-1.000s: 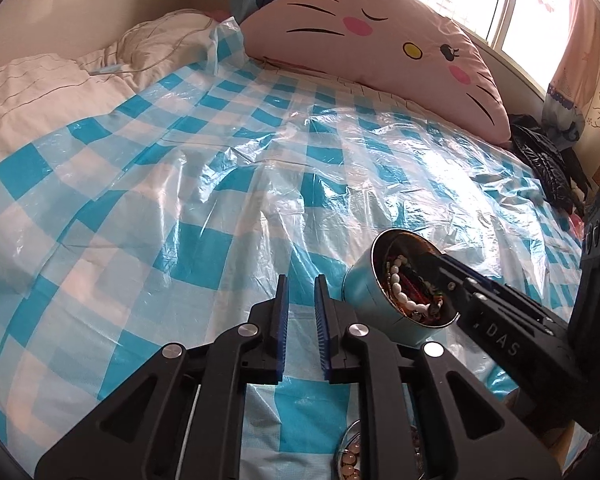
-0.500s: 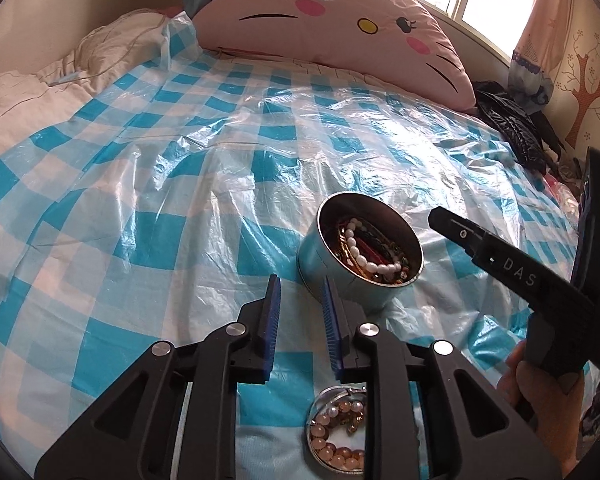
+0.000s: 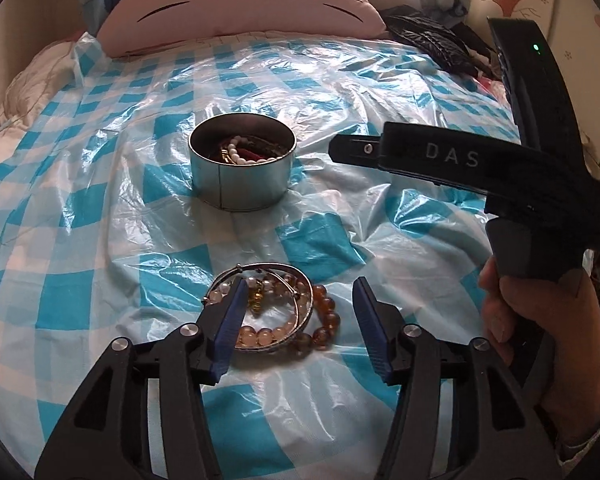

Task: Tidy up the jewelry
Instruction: 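Move the left gripper back over the remaining bracelet pile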

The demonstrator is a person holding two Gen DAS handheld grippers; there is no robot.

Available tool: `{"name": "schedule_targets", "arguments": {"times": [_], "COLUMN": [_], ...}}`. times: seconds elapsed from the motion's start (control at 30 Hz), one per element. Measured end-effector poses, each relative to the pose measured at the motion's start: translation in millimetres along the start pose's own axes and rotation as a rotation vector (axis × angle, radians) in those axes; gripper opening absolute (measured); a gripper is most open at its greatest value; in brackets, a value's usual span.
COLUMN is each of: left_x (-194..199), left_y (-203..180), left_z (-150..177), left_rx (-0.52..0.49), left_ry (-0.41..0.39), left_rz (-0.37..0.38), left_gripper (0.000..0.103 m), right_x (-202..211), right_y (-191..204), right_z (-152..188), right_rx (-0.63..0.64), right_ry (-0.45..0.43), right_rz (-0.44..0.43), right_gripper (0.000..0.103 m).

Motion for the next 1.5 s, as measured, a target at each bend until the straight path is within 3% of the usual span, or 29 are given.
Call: {"name": "schedule_targets", "arguments": {"times": [0.17, 0.3, 0.47, 0.67, 0.7, 0.73, 0.8, 0.97, 1.0, 1.13, 1.2, 1.4, 1.5], "left_x": [-11.8, -14.9, -17.8, -21.1, -20.0, -19.3, -19.2, -9.3, -7.4, -2.9, -7.3, -28.9, -28.7], "left_y": [14.9, 31.5, 26.6, 22.0, 23.2, 25.2, 30.2, 34.2, 33.6, 35.6, 36.1, 34.3, 31.9], "left_z": [0.2, -2.6, -2.9, -1.0, -1.4, -1.4, -0.8, -4.8, -5.6, -9.2, -9.0, -1.4, 0.6], "left_rx": [0.060, 0.138, 0.144, 0.130, 0.136, 0.146, 0.178, 0.199, 0.195, 0.179, 0.167, 0.129, 0.118], "left_ry": [0.050, 0.057, 0.075, 0.082, 0.075, 0.074, 0.078, 0.033, 0.025, -0.010, 0.005, 0.104, 0.100], "left_rz": [-0.044, -0.013, 0.073, 0.059, 0.054, 0.054, 0.073, 0.094, 0.091, 0.025, -0.011, -0.043, -0.038], "left_gripper": [0.056, 0.057, 0.066, 0.067, 0.060, 0.047, 0.034, 0.031, 0.036, 0.076, 0.083, 0.084, 0.066], "right_x": [-1.9, -3.9, -5.3, -6.0, -5.9, -5.7, -5.7, -5.2, -5.3, -5.2, -4.9, -4.5, -4.3], "right_y": [-2.9, -1.0, -2.1, -1.8, -1.8, -1.8, -2.0, -2.2, -2.1, -2.1, -1.5, -1.3, -1.9], "right_z": [2.5, 3.5, 2.3, 2.1, 2.1, 2.2, 2.2, 1.6, 1.6, 1.6, 1.2, 0.6, 0.3], "right_rx": [-0.010, -0.003, -0.007, -0.009, -0.009, -0.009, -0.010, -0.014, -0.014, -0.015, -0.017, -0.021, -0.026], "right_ry": [0.010, 0.018, 0.020, 0.021, 0.021, 0.020, 0.020, 0.018, 0.018, 0.018, 0.017, 0.015, 0.014], "right_rz": [0.000, -0.006, -0.010, -0.016, -0.016, -0.016, -0.016, -0.018, -0.020, -0.021, -0.024, -0.027, -0.029], "right_gripper": [0.068, 0.068, 0.068, 0.068, 0.068, 0.068, 0.068, 0.068, 0.068, 0.068, 0.068, 0.068, 0.068]}}
Point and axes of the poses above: each gripper's, at about its wrist camera, not at the fingertips, and x roughly against the way its jaws point, y to its left, z to its underside, the point moved 6 cm from there along -x, roughly the way its jaws point, and after that the axes turned 3 degrees about x, right-handed, at the moved point
